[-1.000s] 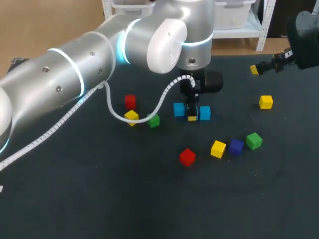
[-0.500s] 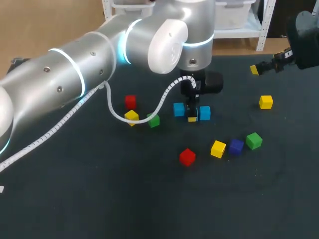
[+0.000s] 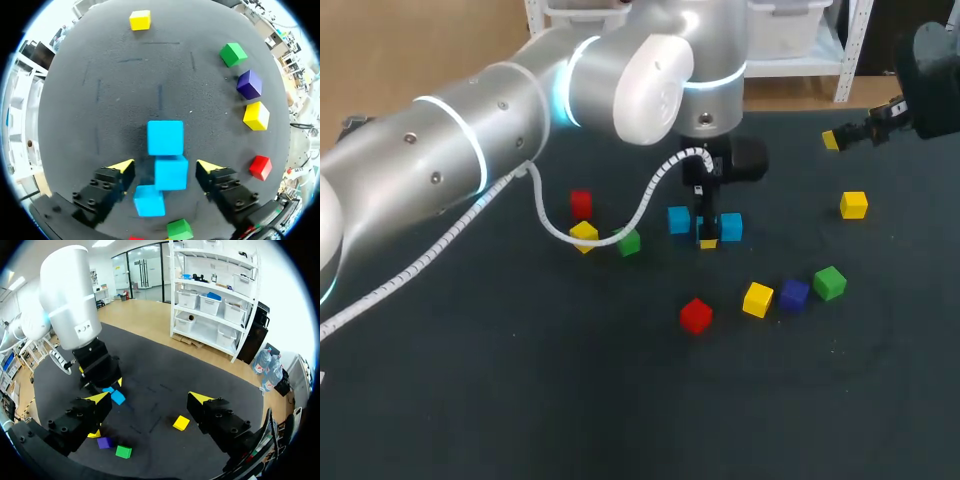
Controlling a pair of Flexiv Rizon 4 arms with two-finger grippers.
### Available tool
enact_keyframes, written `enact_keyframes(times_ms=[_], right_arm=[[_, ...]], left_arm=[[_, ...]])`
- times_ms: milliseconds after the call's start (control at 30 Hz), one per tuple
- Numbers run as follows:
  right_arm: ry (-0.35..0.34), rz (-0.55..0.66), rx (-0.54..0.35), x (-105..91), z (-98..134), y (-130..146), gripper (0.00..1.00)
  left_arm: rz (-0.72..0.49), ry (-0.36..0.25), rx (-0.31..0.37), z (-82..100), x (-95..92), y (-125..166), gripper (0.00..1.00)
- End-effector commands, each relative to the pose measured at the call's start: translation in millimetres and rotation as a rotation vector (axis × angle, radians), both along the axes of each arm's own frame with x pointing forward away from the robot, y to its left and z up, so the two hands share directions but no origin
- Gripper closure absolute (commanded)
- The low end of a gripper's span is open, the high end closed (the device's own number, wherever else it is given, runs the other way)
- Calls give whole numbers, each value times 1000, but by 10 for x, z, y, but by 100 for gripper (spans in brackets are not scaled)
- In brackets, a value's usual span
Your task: Place the blue cubes, place green cubes on the blue cubes, place the yellow cubes on the green cubes, then place the red cubes on the yellow cubes, and place purple cube on the red cubes.
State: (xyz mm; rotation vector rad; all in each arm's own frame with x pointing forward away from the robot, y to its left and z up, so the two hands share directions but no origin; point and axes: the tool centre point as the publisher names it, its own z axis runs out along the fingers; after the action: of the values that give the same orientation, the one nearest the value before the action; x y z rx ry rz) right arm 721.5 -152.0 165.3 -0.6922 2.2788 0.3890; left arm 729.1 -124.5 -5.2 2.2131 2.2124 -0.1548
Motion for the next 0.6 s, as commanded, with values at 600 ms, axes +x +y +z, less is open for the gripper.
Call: enact_keyframes(times_ms=[600], right_arm=[[-4, -7, -4, -14, -4, 12, 0]], left_arm=[[100, -19, -6, 51, 128, 530, 0]])
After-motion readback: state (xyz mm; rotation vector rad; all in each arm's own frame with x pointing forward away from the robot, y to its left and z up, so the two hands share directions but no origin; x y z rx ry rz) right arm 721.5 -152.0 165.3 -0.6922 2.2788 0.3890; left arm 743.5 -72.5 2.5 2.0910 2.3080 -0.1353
